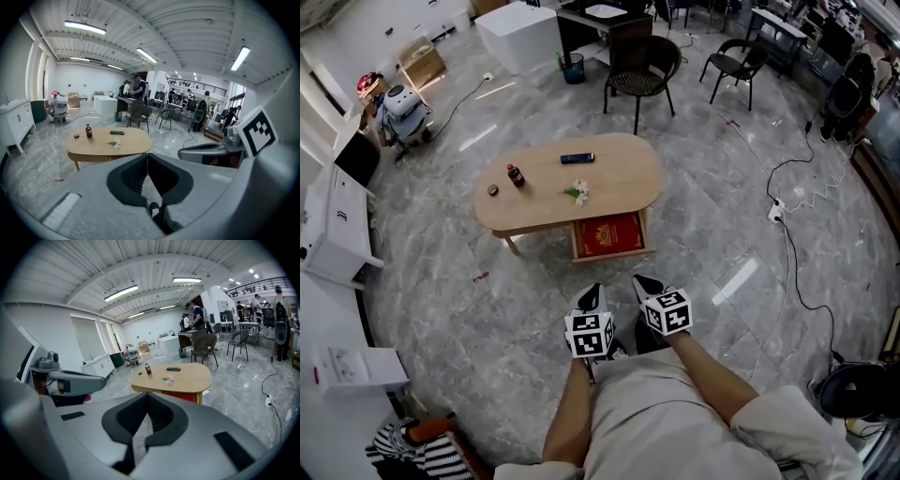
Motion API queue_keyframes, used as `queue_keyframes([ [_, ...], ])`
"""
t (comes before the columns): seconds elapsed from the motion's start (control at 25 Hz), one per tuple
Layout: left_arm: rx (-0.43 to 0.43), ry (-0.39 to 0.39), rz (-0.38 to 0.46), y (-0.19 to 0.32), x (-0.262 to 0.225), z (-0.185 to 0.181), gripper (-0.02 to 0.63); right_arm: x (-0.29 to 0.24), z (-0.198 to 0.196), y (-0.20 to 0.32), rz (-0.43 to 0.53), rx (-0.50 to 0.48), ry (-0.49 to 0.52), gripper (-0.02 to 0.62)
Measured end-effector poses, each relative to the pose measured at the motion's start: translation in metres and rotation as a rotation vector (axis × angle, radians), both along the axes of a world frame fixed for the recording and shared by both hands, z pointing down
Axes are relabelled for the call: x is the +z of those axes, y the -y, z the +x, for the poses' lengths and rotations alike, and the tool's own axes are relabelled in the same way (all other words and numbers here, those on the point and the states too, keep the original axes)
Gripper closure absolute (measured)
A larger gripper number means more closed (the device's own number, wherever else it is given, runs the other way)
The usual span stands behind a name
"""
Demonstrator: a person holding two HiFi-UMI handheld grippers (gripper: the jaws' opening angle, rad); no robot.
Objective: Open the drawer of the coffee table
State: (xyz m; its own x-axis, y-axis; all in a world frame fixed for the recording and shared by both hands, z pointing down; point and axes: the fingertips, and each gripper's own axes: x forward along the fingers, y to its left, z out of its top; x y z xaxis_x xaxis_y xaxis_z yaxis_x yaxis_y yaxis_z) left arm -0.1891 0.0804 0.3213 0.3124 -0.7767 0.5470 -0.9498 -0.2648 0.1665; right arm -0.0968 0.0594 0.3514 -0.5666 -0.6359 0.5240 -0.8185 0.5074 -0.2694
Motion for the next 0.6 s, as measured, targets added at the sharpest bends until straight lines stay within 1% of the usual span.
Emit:
queue_keyframes([
  [0.12,-0.018,0.01,0.004,-0.0027,-0.0024,-0.0039,0.595,0.0007,0.0008,-0.0015,-0.005,0.012,0.007,0.58],
  [0.24,-0.016,0.023,0.004,-0.0041,-0.0015,-0.0024,0.595,0.0027,0.0011,-0.0032,-0.005,0.011,0.006,0.58],
  [0.44,-0.002,0.08,0.003,-0.0077,-0.0008,-0.0033,0.595,0.0012,0.0022,-0.0053,-0.009,0.019,0.004,0.58],
  [0.6,-0.013,0.069,0.003,-0.0079,-0.0003,-0.0063,0.595,0.002,0.0005,-0.0072,-0.004,0.019,0.003,0.58],
])
